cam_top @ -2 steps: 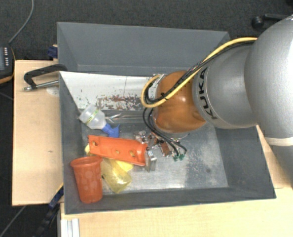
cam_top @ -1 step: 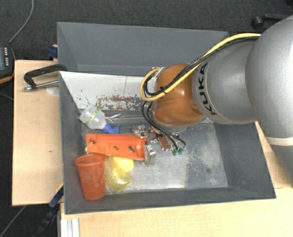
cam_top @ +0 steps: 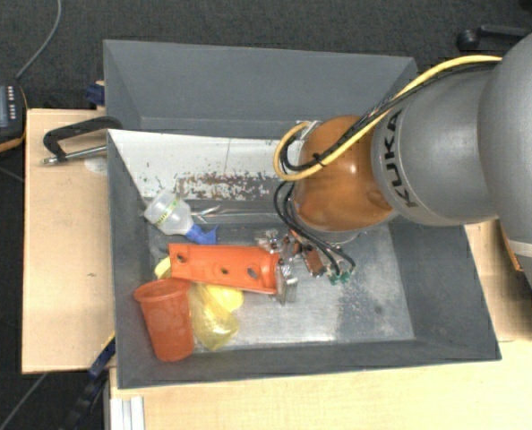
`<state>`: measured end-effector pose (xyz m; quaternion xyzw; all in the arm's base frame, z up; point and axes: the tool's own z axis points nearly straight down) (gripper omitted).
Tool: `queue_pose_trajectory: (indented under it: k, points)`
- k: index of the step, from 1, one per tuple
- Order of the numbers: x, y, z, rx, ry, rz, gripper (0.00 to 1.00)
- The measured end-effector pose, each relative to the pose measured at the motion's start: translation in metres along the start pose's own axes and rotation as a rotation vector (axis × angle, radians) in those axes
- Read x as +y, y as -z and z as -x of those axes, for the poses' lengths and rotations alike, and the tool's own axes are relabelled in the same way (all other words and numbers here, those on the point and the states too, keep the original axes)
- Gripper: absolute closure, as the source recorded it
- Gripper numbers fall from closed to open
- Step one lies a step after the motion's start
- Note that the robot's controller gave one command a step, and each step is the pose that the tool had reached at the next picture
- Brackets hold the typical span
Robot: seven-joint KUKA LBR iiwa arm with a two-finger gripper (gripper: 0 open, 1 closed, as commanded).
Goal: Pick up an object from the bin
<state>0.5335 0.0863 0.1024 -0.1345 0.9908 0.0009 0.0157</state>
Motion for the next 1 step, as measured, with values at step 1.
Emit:
queue_pose_trajectory:
  k: [1]
  points:
    - [0.0041, 0.1121, 0.0072, -0.009, 0.007, -0.001, 1.00]
